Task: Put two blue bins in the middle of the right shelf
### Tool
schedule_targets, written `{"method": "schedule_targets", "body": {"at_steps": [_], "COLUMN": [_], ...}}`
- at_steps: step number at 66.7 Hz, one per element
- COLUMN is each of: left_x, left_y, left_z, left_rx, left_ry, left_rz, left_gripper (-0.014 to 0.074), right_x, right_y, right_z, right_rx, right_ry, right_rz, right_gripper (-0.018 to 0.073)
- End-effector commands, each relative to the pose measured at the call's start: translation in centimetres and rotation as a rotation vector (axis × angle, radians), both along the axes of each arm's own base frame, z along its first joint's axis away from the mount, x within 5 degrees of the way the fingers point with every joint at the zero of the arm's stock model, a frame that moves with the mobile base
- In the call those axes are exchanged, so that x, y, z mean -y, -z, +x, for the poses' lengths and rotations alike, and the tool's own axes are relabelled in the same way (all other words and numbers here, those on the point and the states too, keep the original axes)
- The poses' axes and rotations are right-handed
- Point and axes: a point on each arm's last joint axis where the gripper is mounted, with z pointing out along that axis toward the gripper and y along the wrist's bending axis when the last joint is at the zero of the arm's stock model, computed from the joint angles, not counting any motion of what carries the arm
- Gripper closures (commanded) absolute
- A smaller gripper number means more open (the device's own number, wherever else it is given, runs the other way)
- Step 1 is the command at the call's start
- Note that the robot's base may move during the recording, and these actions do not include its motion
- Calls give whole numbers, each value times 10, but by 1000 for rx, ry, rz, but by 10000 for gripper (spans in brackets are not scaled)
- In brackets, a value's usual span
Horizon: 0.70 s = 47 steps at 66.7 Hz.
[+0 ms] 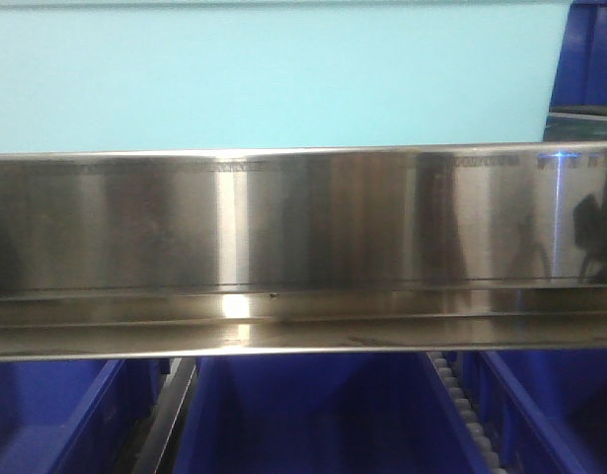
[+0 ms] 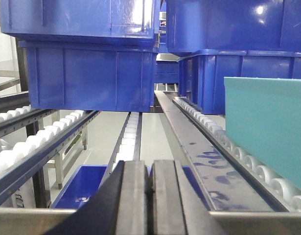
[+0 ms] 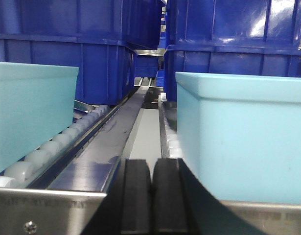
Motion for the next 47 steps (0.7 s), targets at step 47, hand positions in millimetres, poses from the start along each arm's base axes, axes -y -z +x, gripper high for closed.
{"method": "schedule_targets", "body": {"at_steps": [47], "left_x": [0], "left_y": [-4], "left_z": [-1], "left_rx": [34], "left_ry": [-3], "left_rz": [-2], "left_gripper": [707], "right_x": [0], "right_y": [-2], "right_z": [0], "right_rx": [18], "right_ry": [2], "right_rz": [-3], "right_gripper": [724]}}
